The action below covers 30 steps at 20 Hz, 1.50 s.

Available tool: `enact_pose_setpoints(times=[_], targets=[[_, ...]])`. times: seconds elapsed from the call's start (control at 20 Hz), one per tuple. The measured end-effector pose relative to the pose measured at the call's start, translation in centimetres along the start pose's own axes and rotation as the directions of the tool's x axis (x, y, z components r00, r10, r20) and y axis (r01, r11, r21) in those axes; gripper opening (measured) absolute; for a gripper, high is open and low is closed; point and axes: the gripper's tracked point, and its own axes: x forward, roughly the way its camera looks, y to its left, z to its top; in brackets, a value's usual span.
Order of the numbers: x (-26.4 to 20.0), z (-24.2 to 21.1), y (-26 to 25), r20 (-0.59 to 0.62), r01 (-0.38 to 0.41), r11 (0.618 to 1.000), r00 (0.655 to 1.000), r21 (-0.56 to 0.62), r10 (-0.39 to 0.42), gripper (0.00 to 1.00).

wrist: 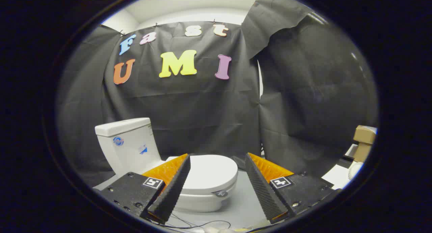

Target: Open the toilet lid.

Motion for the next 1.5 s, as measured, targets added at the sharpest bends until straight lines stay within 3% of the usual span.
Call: enact_pose_setpoints(times=[1.1, 1.5], targets=[[-0.4, -0.1, 2.5, -0.010, -0.066, 0.998, 0.998, 0.021, 0.066, 1.00], [6.3, -0.4, 1.6, -0.079, -0.125, 0.989, 0.988, 0.082, 0.132, 1.00]])
